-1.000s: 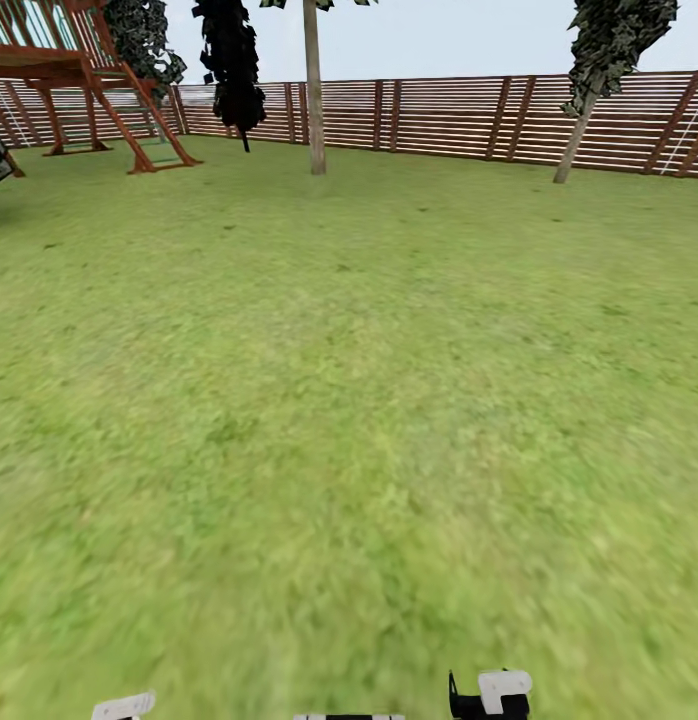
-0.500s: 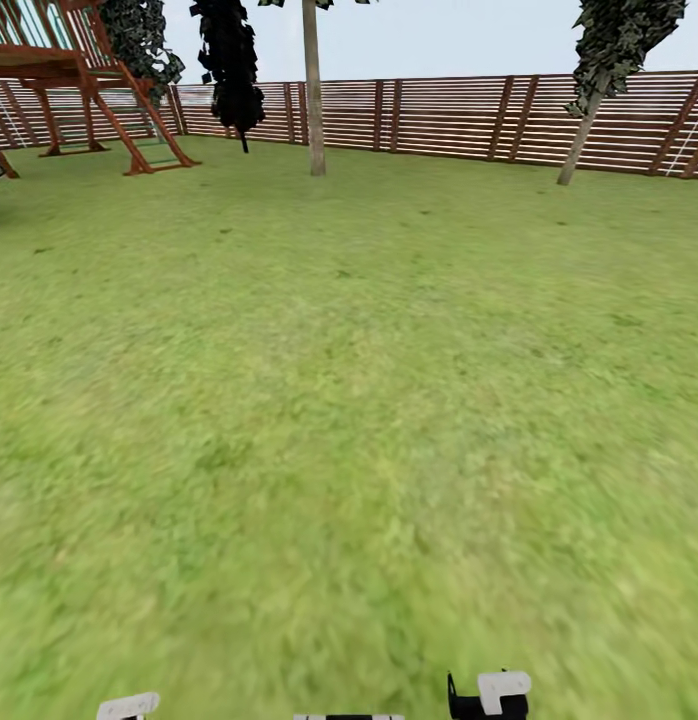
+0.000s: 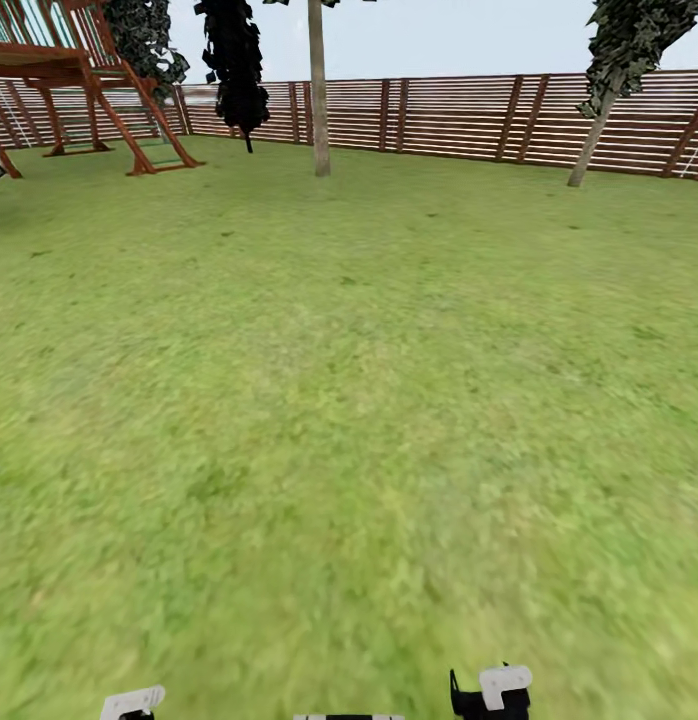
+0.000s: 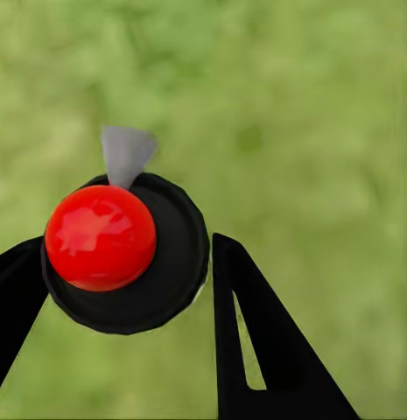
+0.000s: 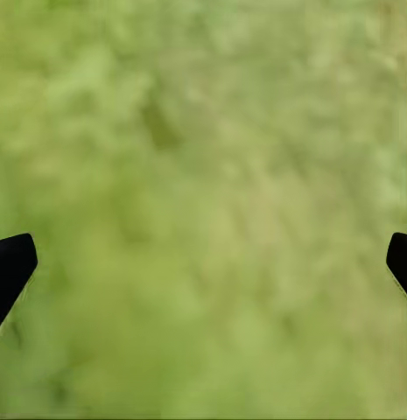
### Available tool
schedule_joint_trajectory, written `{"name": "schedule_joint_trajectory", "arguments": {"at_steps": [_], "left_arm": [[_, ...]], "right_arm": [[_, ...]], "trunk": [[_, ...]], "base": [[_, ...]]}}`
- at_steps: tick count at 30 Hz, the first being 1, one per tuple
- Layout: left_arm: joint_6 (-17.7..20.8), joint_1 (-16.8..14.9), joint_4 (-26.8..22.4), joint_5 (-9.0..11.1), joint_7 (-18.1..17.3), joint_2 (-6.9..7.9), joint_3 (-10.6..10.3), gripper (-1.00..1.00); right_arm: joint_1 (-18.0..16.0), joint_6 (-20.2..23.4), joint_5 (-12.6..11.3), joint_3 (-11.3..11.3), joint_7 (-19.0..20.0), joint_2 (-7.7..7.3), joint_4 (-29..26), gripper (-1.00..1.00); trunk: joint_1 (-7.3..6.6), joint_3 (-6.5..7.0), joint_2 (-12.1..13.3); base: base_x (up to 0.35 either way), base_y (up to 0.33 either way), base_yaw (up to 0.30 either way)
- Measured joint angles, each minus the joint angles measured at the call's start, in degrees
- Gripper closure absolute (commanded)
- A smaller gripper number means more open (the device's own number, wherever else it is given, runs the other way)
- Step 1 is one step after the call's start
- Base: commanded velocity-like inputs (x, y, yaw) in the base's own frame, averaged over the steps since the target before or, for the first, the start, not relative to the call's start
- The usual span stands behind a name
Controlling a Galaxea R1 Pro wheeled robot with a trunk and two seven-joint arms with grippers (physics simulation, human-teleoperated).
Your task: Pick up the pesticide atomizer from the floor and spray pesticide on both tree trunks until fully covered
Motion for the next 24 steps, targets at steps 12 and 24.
{"name": "schedule_joint_trajectory", "arguments": {"at_steps": [12, 24], "left_arm": [[0.0, 0.0, 0.1, 0.1, 0.0, -0.32, -0.2, 1.0], [0.0, 0.0, 0.0, 0.3, 0.0, -0.25, 0.1, 1.0]], "right_arm": [[0.0, -0.1, 0.1, 0.0, 0.0, -0.12, 0.0, -1.0], [0.0, -0.1, 0.1, 0.0, 0.1, -0.26, -0.1, -1.0]], "trunk": [[0.0, -0.23, 0.0], [0.0, -0.23, 0.0]], "base": [[0.341, 0.0, 0.149], [0.341, 0.0, 0.0]]}}
